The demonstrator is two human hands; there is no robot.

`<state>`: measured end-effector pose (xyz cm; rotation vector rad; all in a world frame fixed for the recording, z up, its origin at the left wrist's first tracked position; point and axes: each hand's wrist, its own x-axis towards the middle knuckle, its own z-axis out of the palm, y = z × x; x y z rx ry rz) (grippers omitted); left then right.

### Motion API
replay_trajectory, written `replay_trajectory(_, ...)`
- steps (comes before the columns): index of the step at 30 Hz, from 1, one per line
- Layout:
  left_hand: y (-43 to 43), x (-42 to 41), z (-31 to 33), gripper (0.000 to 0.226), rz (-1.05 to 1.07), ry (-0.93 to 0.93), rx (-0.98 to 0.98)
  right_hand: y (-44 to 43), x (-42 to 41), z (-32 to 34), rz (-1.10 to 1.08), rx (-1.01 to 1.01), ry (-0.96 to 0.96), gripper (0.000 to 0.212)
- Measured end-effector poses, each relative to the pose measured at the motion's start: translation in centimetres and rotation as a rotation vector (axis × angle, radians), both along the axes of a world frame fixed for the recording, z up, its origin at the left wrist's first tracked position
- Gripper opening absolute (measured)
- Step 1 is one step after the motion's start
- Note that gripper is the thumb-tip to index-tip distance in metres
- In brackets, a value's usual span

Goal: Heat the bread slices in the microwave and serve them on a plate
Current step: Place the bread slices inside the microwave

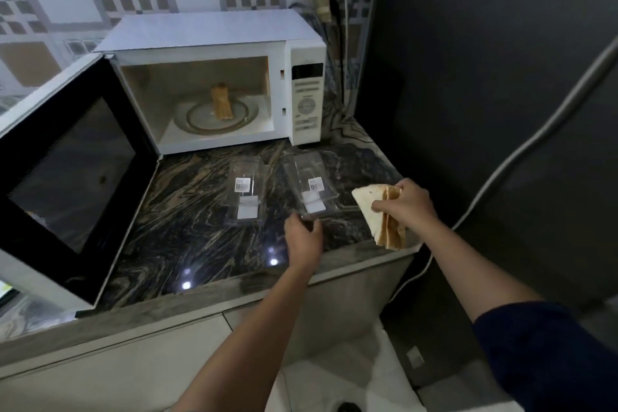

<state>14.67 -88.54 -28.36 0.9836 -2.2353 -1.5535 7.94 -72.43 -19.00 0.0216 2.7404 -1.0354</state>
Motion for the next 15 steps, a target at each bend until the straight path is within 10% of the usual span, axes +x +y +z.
replay_trajectory(5,-2.1,4.1,-2.3,0.062,-0.333,-0.198,-0.435,0.8,1.7,2.3,-0.066,-0.071,0.089,0.051)
replay_trajectory(15,-10.2,11.3,-3.7,0.053,-0.194,-0.149,-0.639,-9.0,2.7,6.3,0.025,-0.168,0.234,0.052)
